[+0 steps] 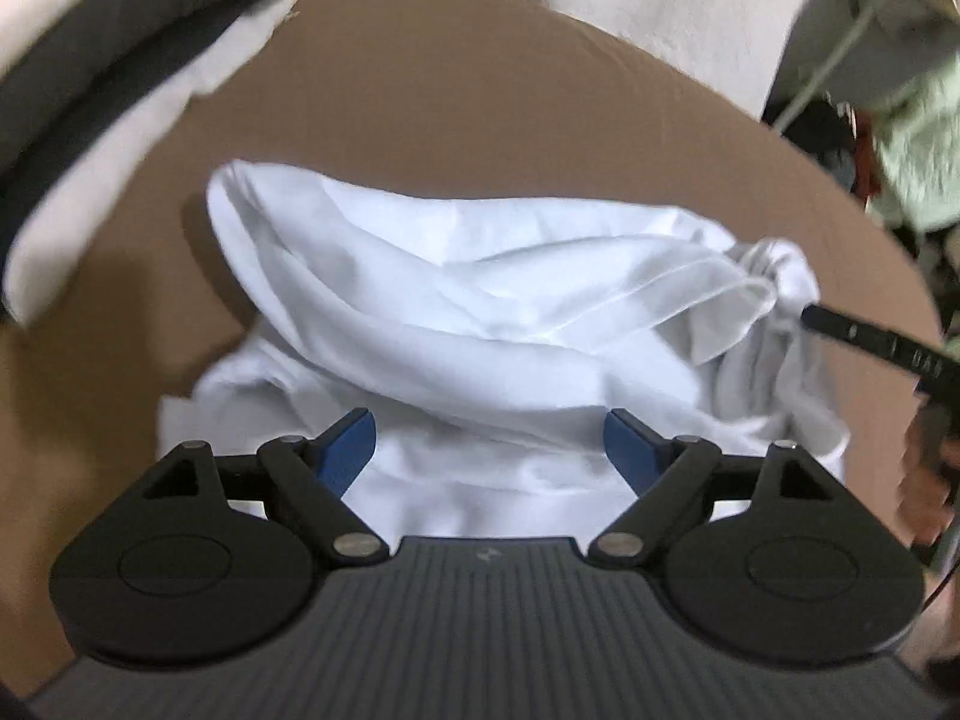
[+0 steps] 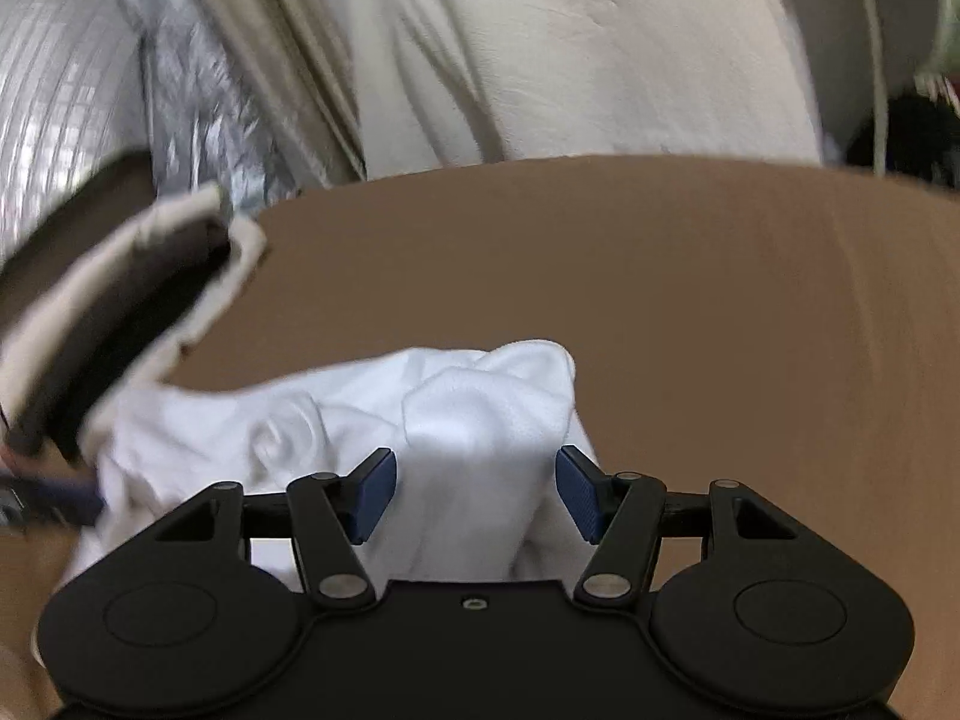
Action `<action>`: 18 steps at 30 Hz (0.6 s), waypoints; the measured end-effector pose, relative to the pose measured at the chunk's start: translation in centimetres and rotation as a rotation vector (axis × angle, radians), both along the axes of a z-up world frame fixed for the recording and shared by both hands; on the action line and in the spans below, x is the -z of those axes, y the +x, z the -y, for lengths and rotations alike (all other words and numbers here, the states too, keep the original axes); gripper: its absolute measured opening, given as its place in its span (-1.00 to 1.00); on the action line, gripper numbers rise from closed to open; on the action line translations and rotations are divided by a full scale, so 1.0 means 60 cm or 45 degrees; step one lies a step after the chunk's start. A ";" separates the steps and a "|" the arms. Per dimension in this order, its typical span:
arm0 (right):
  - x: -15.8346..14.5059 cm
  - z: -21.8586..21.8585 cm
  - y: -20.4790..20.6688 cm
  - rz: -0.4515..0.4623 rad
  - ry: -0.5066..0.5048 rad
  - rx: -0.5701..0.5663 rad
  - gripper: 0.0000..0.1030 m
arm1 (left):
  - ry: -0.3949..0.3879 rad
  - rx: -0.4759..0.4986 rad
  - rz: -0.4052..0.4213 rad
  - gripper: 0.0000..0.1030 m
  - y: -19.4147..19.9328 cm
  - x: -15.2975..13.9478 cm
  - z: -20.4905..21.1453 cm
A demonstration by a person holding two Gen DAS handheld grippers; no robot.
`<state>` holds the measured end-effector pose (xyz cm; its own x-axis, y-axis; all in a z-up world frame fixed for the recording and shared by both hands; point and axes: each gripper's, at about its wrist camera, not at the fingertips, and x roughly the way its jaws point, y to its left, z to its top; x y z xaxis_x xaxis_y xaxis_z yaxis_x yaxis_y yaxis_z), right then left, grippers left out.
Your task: Fold clothes
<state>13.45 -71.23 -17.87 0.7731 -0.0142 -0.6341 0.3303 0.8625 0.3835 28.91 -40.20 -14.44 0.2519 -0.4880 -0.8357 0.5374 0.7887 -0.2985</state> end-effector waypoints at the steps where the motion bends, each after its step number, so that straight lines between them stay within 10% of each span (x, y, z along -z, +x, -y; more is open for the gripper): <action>1: 0.001 0.006 -0.001 0.008 0.043 0.017 0.26 | -0.027 -0.012 -0.007 0.63 -0.009 0.001 0.002; 9: 0.051 -0.024 0.014 -0.119 0.046 -0.050 0.16 | -0.204 0.015 -0.111 0.79 -0.005 0.050 0.029; 13: 0.026 -0.059 0.010 -0.105 -0.176 -0.087 -0.63 | -0.197 0.016 -0.128 0.74 -0.010 0.097 0.031; 15: 0.007 -0.067 0.000 -0.072 -0.248 -0.070 -0.67 | -0.154 0.012 -0.055 0.20 -0.011 0.084 0.028; 17: -0.012 -0.066 -0.018 -0.049 -0.293 -0.007 -0.72 | -0.121 0.003 0.018 -0.76 -0.013 0.069 0.023; 18: -0.019 -0.065 -0.025 -0.055 -0.306 0.016 -0.73 | -0.156 -0.026 0.055 -0.77 -0.012 0.052 0.009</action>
<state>11.94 -67.35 -16.75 0.7443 -0.1781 -0.6436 0.3530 0.9231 0.1528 28.21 -40.74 -17.58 0.2974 -0.5801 -0.7583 0.5361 0.7587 -0.3701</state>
